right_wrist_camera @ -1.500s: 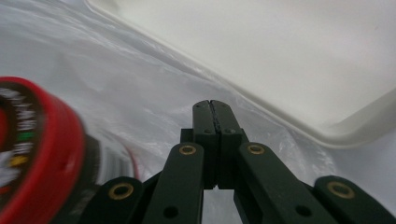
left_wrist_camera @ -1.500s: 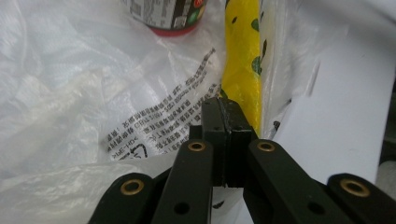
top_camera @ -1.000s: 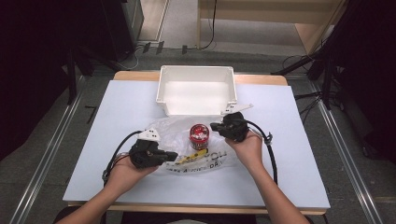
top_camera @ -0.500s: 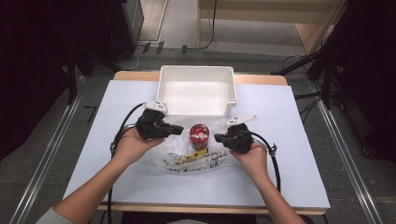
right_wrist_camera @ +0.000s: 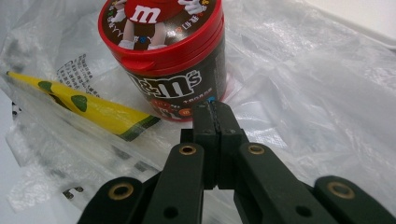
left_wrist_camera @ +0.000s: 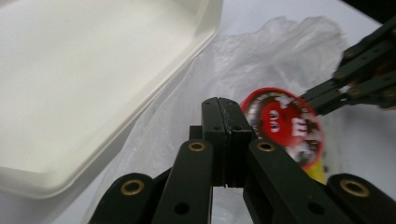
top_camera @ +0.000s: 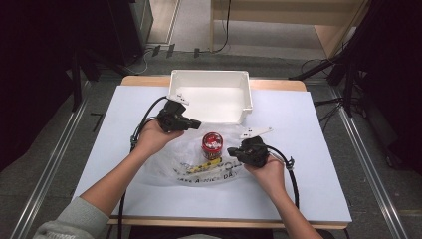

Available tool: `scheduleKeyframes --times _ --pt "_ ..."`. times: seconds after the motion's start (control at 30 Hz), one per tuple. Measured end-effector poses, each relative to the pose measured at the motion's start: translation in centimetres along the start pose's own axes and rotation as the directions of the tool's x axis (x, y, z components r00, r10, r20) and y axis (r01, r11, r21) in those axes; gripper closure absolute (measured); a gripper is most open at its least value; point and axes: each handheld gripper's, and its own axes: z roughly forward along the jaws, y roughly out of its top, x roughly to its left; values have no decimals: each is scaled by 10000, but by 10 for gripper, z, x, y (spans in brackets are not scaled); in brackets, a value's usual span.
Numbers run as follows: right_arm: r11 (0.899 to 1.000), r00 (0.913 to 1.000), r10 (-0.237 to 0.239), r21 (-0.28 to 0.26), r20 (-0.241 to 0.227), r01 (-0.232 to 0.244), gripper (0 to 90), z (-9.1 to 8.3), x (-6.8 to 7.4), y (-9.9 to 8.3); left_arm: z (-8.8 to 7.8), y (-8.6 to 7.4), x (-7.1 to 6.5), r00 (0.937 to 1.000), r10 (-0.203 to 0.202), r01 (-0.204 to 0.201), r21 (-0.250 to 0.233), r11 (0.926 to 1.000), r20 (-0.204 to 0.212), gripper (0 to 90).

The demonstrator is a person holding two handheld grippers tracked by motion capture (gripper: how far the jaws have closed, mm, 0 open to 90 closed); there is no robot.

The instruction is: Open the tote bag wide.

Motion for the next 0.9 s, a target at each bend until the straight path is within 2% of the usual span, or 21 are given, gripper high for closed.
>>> scheduleKeyframes --times 0.07,0.1,0.17,0.23,0.3,0.4,0.43,0.53,0.63,0.7,0.9 --pt "10000 10000 -22 28 14 22 900 0 0 0 3 -1 4 9999 -153 153 50 9999 5 900" --pt "10000 10000 -41 39 28 40 900 0 0 0 7 -4 9 9990 -424 425 -88 9991 129 900" --pt "9999 10000 -82 131 36 81 900 1 0 -2 14 -9 15 9979 -651 651 -60 9979 14 900" --pt "9997 9999 -158 179 6 158 900 2 0 -3 21 -15 20 9967 -802 801 36 9968 100 900" --pt "9995 9999 -159 288 -10 160 900 4 1 -5 32 -23 24 9953 -953 947 337 9949 170 900" --pt "9991 9997 -239 360 -34 241 900 4 1 -8 39 -27 24 9956 -934 927 501 9944 110 900" --pt "9981 9995 -311 531 -45 313 900 5 3 -13 42 -28 24 9956 -928 919 567 9942 133 900" --pt "9966 9992 -390 723 6 388 900 4 4 -21 48 -34 23 9957 -919 914 466 9947 86 900" --pt "9966 9998 -203 792 -69 208 900 3 5 -25 54 -38 26 9955 -942 935 463 9945 137 900" --pt "9949 9985 -529 846 -151 540 900 3 7 -29 56 -40 27 9950 -998 995 373 9943 79 900" --pt "9931 9967 -753 873 -315 778 900 1 15 -36 60 -41 25 9963 -864 864 401 9955 -14 900"
